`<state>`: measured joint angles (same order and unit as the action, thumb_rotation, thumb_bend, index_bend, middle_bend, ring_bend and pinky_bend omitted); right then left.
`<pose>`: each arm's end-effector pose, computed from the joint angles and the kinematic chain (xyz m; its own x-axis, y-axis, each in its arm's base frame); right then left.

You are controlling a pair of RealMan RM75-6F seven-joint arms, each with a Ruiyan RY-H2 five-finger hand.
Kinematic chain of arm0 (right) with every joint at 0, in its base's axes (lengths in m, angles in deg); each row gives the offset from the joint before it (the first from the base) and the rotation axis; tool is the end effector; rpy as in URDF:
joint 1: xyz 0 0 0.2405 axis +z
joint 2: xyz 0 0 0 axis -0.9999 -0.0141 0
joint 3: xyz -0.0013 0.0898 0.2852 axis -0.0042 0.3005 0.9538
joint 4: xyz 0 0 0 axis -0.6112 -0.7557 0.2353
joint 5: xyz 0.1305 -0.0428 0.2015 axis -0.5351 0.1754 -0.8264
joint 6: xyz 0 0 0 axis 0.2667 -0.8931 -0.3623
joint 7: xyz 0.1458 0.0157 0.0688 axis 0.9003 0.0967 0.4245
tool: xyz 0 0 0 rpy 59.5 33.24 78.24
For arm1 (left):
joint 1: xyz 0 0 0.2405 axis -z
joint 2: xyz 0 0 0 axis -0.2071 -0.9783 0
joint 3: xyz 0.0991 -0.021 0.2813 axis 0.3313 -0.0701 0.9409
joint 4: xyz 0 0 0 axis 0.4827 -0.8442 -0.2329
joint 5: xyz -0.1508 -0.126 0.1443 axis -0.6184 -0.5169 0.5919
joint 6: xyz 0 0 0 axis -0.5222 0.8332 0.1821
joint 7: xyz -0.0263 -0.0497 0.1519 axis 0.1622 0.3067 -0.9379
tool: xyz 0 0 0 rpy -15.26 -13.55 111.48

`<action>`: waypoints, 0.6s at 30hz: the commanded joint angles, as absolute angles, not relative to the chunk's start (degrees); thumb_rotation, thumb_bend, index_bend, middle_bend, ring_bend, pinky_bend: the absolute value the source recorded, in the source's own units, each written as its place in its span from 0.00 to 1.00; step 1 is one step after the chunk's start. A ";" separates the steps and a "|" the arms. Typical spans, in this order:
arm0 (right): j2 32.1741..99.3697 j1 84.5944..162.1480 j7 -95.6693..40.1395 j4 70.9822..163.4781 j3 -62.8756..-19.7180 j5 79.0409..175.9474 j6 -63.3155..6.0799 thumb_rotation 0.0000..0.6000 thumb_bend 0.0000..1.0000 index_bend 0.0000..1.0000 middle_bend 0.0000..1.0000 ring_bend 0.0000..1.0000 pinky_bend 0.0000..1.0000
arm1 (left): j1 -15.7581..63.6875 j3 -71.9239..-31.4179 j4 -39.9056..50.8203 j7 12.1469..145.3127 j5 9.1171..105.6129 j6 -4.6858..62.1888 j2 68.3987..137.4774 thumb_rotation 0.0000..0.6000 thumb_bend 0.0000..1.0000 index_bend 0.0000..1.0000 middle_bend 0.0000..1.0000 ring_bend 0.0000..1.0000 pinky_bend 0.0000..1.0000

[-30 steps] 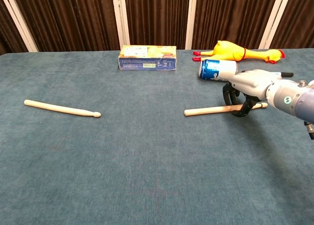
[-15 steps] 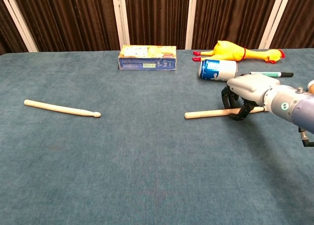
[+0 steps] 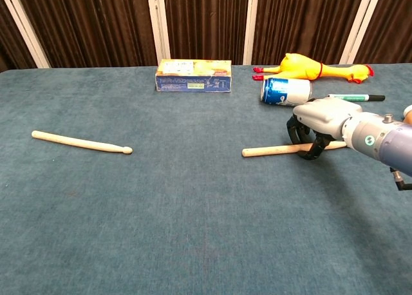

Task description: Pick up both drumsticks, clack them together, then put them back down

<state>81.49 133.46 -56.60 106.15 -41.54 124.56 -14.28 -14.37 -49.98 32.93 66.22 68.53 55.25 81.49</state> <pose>-0.2247 -0.4346 -0.0969 0.6421 -0.2411 0.7277 -0.7617 -0.3074 0.5703 -0.3839 0.1653 0.1850 0.5135 -0.0361 0.8573 0.8133 0.3390 -0.4729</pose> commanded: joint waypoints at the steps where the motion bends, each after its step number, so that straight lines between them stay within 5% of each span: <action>1: 81.51 133.52 -56.46 105.97 -41.57 124.74 -14.22 1.00 0.40 0.56 0.54 0.36 0.05 | -14.36 -49.97 32.92 66.19 68.54 55.25 81.51 1.00 0.31 0.10 0.00 0.00 0.00; 18: 79.25 133.49 -55.65 108.83 -41.21 126.32 -15.25 1.00 0.41 0.60 0.57 0.38 0.05 | -14.15 -49.88 32.97 65.94 68.33 54.94 81.69 1.00 0.31 0.10 0.00 0.00 0.00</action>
<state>79.33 133.50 -55.66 108.73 -41.18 126.28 -15.25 -14.15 -49.89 32.97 65.94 68.33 54.93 81.69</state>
